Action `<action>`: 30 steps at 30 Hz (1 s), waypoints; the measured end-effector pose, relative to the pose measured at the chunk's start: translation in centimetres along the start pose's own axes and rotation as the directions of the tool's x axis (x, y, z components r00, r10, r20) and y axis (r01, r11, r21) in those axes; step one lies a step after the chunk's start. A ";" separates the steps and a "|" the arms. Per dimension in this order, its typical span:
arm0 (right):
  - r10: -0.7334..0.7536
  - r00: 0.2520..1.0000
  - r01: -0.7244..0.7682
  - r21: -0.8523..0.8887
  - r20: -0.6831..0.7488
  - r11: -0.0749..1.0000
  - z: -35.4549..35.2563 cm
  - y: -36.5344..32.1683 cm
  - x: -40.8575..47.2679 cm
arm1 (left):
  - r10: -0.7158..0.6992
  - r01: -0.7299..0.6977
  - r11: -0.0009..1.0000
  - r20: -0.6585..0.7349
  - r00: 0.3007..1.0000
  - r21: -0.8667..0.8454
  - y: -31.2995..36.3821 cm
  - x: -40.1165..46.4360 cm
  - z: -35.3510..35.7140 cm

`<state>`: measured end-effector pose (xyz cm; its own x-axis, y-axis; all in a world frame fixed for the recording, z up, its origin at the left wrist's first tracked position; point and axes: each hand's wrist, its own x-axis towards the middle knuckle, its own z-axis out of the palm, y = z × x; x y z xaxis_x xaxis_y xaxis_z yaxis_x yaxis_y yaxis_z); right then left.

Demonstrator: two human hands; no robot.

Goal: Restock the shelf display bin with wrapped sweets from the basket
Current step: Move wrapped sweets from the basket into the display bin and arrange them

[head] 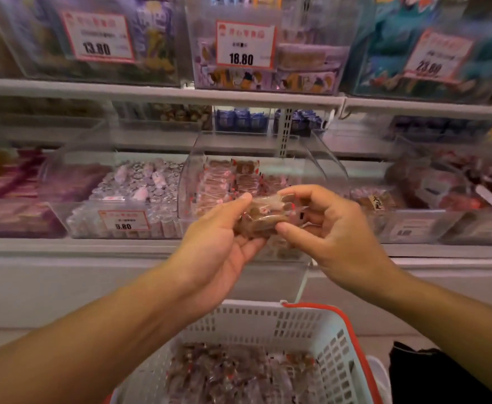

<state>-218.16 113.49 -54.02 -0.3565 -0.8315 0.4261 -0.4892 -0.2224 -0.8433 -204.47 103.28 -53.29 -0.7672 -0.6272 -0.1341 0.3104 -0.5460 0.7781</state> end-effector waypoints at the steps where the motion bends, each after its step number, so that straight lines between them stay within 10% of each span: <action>1: -0.008 1.000 0.008 -0.042 0.002 0.999 -0.1 0.1 0.4 | -0.005 0.005 0.999 -0.009 1.000 -0.032 -0.3 0.4 -0.1; 10: -0.027 0.995 0.046 -0.197 0.101 0.979 1.3 1.2 1.4 | -0.046 0.055 0.994 0.097 0.994 -0.089 -0.8 1.4 -0.3; 24: 0.021 1.000 -0.024 -0.180 -0.018 0.983 3.3 0.7 0.8 | 0.190 -0.171 0.943 -0.039 0.981 0.286 -1.7 1.1 0.0; 30: 0.052 0.998 -0.044 -0.200 0.034 0.979 3.0 0.2 0.6 | 0.033 -0.034 0.999 -0.009 0.999 -0.031 -0.8 0.6 0.8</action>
<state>-216.10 111.42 -54.92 -0.3539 -0.8589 0.3701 -0.6224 -0.0790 -0.7787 -205.65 103.75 -53.53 -0.7511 -0.6503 -0.1138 0.3536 -0.5417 0.7626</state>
